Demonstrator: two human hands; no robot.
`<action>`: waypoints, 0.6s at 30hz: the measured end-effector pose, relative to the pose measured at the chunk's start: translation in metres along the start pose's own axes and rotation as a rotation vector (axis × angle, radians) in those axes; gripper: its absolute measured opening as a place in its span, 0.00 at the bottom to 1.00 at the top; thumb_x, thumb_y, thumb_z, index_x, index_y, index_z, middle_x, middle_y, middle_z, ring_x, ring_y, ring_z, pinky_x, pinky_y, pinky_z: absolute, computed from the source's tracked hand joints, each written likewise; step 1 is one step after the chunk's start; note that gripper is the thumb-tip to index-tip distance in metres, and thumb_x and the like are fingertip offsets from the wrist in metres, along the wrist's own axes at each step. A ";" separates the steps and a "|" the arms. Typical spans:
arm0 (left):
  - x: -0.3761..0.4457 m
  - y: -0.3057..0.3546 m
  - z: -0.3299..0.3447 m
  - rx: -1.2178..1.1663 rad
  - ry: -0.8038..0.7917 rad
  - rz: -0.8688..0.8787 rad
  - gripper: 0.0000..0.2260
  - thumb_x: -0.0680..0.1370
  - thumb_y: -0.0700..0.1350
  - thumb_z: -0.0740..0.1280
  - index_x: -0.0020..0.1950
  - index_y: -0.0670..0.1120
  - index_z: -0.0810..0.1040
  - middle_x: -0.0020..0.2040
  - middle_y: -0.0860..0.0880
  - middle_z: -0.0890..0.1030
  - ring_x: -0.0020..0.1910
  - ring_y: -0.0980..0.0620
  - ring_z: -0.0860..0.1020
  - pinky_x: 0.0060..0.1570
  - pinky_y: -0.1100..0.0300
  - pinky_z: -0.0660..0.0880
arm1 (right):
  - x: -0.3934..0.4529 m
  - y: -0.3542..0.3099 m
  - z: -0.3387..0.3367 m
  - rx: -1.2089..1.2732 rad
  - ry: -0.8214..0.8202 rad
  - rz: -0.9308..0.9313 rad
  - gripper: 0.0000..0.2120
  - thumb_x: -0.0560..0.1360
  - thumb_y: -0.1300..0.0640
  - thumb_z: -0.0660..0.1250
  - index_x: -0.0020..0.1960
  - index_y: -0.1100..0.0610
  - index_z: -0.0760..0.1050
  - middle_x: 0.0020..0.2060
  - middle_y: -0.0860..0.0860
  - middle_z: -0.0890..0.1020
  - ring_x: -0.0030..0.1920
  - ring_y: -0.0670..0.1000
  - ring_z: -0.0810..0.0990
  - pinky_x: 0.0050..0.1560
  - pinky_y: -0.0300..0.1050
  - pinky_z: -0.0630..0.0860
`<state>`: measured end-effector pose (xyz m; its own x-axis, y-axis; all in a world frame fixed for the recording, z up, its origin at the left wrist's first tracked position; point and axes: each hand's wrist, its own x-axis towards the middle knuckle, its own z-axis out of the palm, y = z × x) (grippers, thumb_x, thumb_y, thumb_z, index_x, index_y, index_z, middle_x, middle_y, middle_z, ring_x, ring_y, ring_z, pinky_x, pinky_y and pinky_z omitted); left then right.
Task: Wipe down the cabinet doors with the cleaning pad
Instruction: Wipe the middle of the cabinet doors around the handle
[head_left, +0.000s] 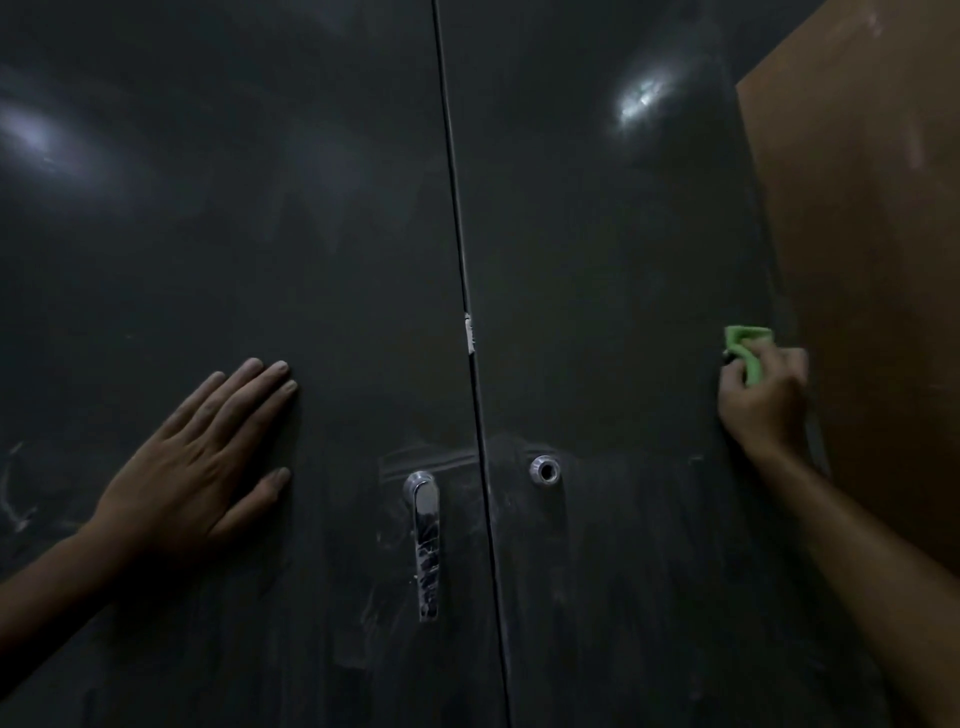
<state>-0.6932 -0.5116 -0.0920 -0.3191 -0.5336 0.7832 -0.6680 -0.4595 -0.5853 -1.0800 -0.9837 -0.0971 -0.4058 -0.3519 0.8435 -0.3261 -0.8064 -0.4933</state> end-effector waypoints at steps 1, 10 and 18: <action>0.000 0.001 0.000 -0.001 -0.004 -0.002 0.36 0.84 0.64 0.50 0.86 0.44 0.53 0.86 0.46 0.53 0.85 0.44 0.52 0.84 0.48 0.45 | 0.016 0.007 -0.003 -0.006 0.027 0.128 0.12 0.79 0.57 0.63 0.60 0.58 0.77 0.56 0.63 0.73 0.52 0.64 0.76 0.53 0.51 0.73; 0.000 0.002 -0.003 -0.017 -0.014 -0.005 0.36 0.84 0.64 0.50 0.86 0.43 0.54 0.86 0.46 0.53 0.85 0.44 0.52 0.84 0.48 0.45 | -0.008 -0.016 -0.001 0.048 -0.036 0.004 0.13 0.79 0.58 0.65 0.63 0.57 0.78 0.55 0.61 0.74 0.50 0.61 0.76 0.51 0.53 0.75; -0.001 0.002 -0.004 -0.019 -0.023 -0.008 0.36 0.84 0.65 0.49 0.86 0.44 0.54 0.86 0.46 0.53 0.85 0.45 0.51 0.84 0.49 0.44 | 0.058 -0.024 0.008 0.060 0.014 0.361 0.17 0.82 0.55 0.59 0.68 0.59 0.73 0.67 0.61 0.70 0.62 0.62 0.74 0.67 0.49 0.66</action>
<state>-0.6969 -0.5092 -0.0936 -0.2984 -0.5468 0.7823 -0.6831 -0.4502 -0.5751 -1.0889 -0.9891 -0.0346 -0.4977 -0.6127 0.6139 -0.1093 -0.6579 -0.7452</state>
